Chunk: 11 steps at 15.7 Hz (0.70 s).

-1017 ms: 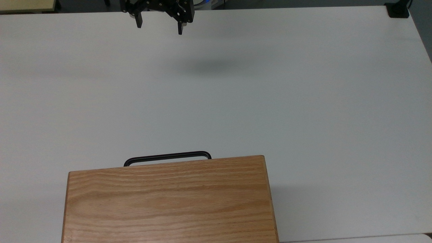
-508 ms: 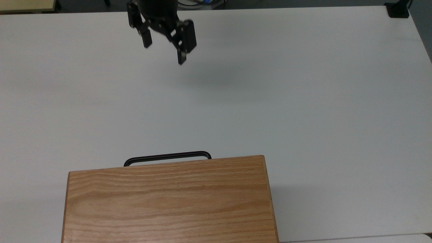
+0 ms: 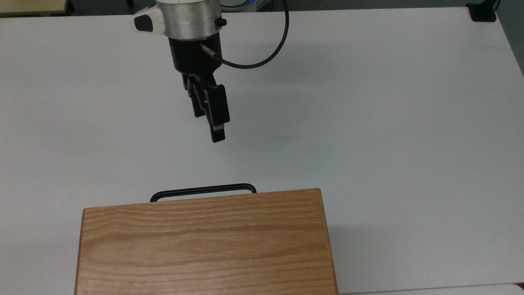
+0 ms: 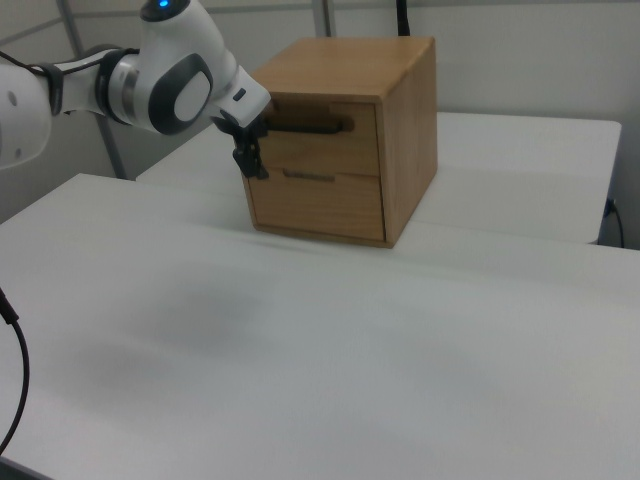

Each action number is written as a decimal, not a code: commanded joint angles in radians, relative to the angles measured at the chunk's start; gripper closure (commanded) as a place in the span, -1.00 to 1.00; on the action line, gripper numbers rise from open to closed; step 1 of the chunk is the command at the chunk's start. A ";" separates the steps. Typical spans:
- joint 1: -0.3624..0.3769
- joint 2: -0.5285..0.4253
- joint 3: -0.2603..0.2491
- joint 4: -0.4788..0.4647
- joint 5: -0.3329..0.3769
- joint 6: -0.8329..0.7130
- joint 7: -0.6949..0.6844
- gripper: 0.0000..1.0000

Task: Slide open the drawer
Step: 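Lower the gripper toward the black handle of the upper drawer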

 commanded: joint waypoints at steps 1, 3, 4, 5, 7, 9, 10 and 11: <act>-0.004 0.105 0.000 0.089 0.048 0.148 0.137 -1.00; -0.006 0.159 -0.002 0.117 0.048 0.237 0.176 -0.95; -0.007 0.175 -0.003 0.119 0.049 0.277 0.182 -0.90; -0.012 0.187 -0.003 0.119 0.049 0.315 0.191 -0.85; -0.015 0.211 -0.003 0.131 0.049 0.390 0.229 -0.69; -0.021 0.233 -0.009 0.158 0.049 0.412 0.274 -0.64; -0.023 0.247 -0.010 0.177 0.048 0.412 0.285 -0.58; -0.023 0.254 -0.011 0.188 0.048 0.412 0.285 -0.46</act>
